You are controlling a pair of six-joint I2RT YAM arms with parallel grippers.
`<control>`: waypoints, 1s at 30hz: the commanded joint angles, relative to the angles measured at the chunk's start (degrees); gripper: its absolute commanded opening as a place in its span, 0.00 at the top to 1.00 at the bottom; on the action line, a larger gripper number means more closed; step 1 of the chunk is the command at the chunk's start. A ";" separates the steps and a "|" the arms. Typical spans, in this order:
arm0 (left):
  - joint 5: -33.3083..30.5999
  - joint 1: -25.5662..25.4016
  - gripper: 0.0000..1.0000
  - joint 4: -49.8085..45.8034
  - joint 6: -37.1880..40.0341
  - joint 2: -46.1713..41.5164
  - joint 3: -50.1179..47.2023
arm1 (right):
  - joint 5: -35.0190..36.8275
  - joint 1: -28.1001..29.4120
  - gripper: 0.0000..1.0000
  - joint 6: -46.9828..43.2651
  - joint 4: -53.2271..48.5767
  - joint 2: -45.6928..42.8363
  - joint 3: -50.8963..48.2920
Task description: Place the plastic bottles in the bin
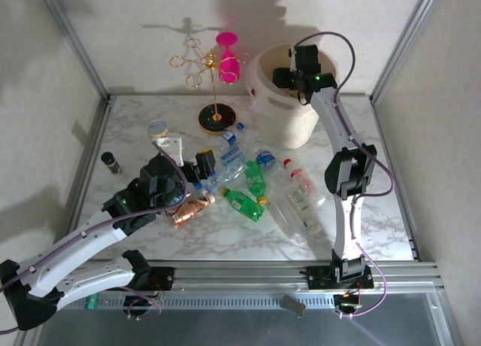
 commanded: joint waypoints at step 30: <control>-1.10 0.44 0.11 -17.45 -15.04 -1.59 -1.65 | 1.09 23.06 0.30 3.11 10.62 -55.97 -60.69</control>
